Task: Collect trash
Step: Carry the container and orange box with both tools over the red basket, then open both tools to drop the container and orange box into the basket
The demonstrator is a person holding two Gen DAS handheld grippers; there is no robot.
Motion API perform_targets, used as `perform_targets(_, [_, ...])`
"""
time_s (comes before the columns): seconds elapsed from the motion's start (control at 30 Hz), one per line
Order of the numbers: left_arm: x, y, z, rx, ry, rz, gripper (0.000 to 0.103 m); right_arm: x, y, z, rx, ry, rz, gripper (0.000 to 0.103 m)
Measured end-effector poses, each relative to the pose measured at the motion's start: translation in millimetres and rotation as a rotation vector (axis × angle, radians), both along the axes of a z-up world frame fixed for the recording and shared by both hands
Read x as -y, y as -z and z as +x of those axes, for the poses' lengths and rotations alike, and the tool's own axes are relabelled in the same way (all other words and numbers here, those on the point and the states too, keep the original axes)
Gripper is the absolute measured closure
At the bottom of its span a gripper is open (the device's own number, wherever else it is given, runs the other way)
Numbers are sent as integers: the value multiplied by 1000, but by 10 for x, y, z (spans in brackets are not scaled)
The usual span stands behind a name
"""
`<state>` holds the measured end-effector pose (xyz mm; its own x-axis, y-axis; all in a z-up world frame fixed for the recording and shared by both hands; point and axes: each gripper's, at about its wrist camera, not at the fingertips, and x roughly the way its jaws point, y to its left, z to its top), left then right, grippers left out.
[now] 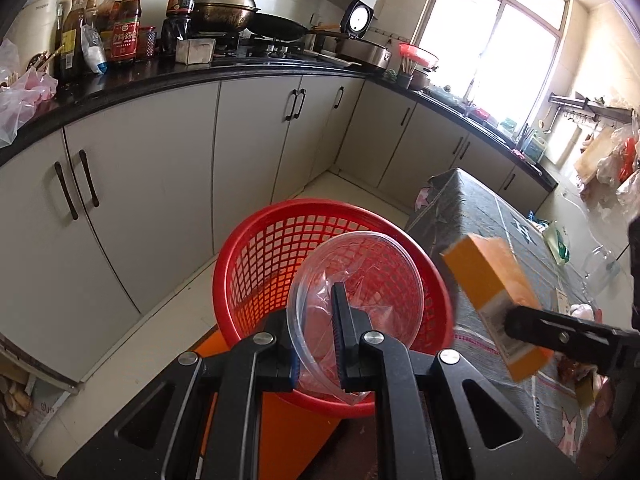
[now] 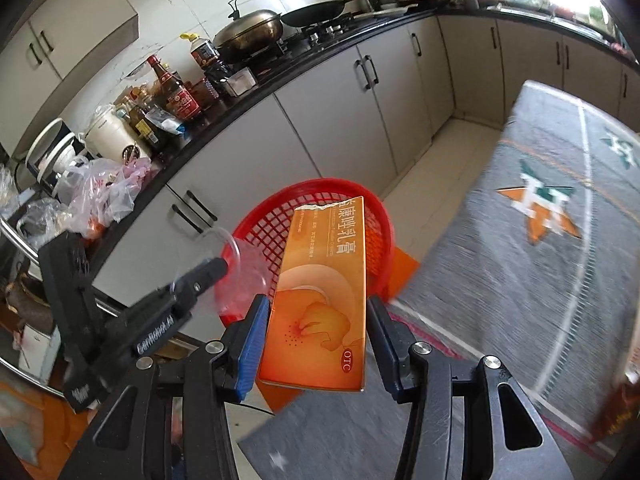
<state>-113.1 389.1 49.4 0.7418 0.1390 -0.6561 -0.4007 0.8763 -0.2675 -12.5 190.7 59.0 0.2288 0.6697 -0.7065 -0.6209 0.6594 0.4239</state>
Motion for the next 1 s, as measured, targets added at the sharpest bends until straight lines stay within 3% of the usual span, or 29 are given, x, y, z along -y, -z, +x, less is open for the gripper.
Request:
perform_targets(0.33, [-78,128,119,-32,0,13,90,-373,254,230,-71,-4,10,49])
perform_targets(0.8, [-62,214,202,-49,16,20,90,-454,420,400,-112,17,8,48])
perform_targets(0.83, [-68,218,203,-52,18,16,89,-453,422,408,-115,18,9,48])
perform_targets(0.9, [-79,212,214,-53,19,14,76,-462,421,417,-115,19,8,48])
perform_targets(1.0, [-66,186,208,-47,13,34,70,-434,406,415,-113,19,13,48])
